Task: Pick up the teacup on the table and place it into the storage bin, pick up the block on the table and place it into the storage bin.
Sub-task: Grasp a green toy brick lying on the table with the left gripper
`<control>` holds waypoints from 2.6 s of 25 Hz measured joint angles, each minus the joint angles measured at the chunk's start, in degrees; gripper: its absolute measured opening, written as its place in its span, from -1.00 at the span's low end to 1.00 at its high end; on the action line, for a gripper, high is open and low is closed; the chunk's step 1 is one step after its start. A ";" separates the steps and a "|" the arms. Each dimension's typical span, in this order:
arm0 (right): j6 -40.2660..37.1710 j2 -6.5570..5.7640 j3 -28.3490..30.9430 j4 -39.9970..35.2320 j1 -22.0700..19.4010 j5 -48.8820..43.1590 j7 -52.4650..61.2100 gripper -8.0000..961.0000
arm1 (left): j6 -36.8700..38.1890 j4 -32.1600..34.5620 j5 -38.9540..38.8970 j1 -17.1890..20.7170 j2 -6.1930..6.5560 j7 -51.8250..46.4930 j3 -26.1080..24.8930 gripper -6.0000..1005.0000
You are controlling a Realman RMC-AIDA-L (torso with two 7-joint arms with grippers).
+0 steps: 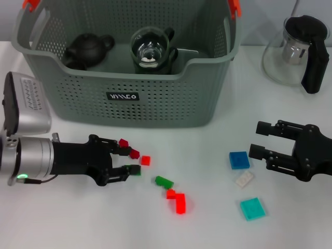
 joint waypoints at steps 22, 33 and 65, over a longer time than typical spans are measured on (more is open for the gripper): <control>0.33 -0.10 0.17 0.00 0.19 0.15 0.89 0.39 | -7.48 -6.14 0.44 -0.18 -0.08 6.98 1.19 -0.03; 0.37 -0.10 0.18 -0.09 0.17 0.15 0.97 0.39 | -7.94 -5.88 0.45 -0.05 -0.14 6.82 1.84 -0.14; 0.43 -0.19 0.98 -0.09 1.23 0.15 1.03 0.39 | -4.79 -3.79 -4.51 2.56 -0.48 11.71 0.53 -0.48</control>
